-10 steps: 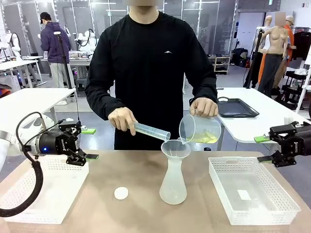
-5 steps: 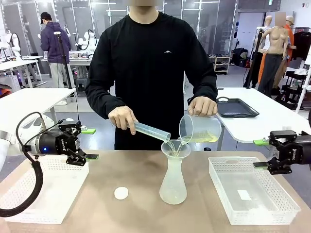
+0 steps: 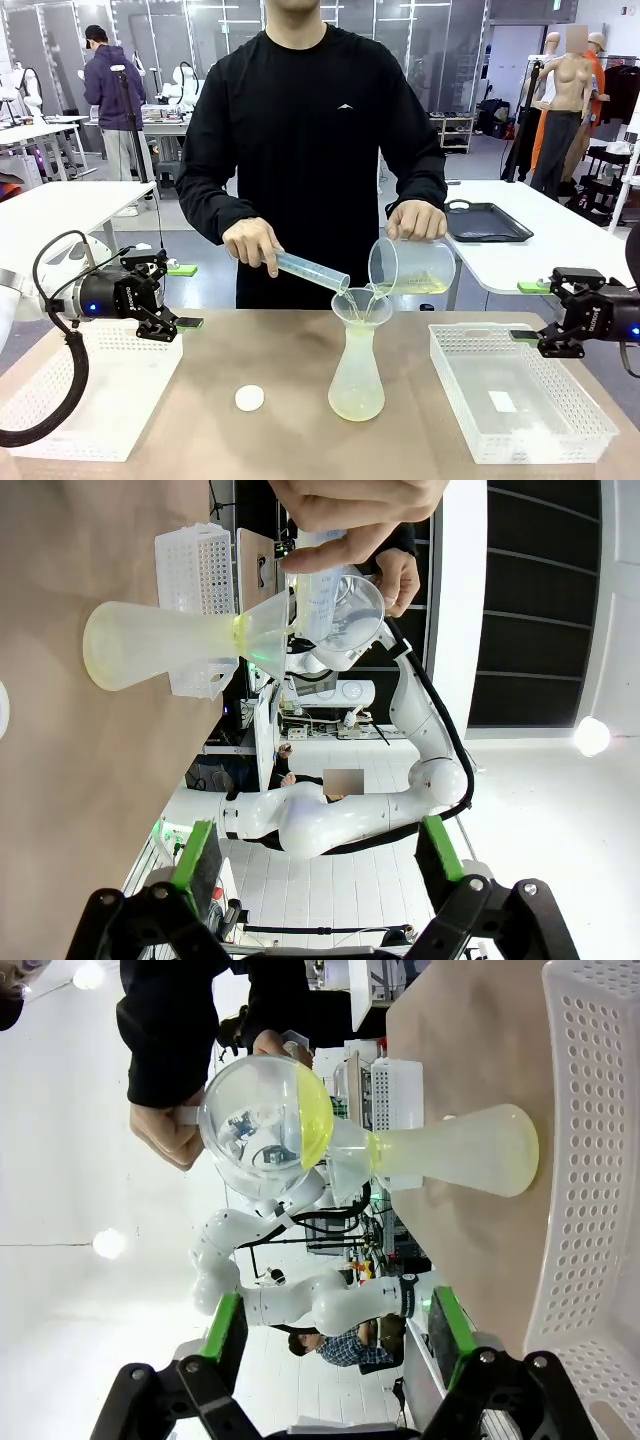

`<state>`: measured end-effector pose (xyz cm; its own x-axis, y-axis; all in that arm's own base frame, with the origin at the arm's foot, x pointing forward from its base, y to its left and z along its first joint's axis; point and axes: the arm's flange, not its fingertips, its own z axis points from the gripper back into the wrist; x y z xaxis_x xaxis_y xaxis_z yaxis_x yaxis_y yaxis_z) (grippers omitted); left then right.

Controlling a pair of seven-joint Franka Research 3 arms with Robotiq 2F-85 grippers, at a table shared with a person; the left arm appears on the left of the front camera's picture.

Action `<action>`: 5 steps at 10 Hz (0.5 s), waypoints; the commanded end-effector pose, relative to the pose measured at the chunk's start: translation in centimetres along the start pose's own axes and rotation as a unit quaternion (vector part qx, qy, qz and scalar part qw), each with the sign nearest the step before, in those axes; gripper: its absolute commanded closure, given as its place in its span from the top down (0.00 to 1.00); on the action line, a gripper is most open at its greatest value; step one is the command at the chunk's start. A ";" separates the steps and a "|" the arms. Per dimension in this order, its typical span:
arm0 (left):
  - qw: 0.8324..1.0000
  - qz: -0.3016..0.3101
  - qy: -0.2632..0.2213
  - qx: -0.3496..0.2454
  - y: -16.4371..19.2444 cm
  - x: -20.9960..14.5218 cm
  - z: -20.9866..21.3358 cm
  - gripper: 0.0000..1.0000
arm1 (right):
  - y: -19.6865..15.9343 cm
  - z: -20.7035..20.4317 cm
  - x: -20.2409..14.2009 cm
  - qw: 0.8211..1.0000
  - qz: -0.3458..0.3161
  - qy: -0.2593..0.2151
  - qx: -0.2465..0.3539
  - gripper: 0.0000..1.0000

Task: Prepare the solutions needed for the experiment.
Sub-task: Once the solution is in the Big flask , pick up the Plastic Funnel and place it back into the right Organizing basket.

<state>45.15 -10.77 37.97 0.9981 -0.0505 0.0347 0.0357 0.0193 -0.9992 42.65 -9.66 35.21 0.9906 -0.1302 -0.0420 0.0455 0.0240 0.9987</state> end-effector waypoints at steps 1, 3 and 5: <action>1.000 0.003 0.002 -0.003 -0.2 0.0 0.0 1.00 | 0.5 -0.5 0.5 0.999 0.036 0.008 0.009 0.92; 1.000 0.003 0.002 -0.003 -0.2 0.0 0.0 1.00 | 0.0 0.0 0.0 1.000 0.000 0.000 0.000 0.92; 1.000 0.003 0.002 -0.003 -0.2 0.0 0.0 1.00 | 0.0 0.0 0.0 1.000 0.000 0.000 0.000 0.92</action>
<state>45.15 -10.77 37.97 0.9981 -0.0505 0.0347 0.0357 0.0193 -0.9992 42.82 -9.71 35.22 0.9913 -0.1282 -0.0288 0.0322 0.0251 0.9992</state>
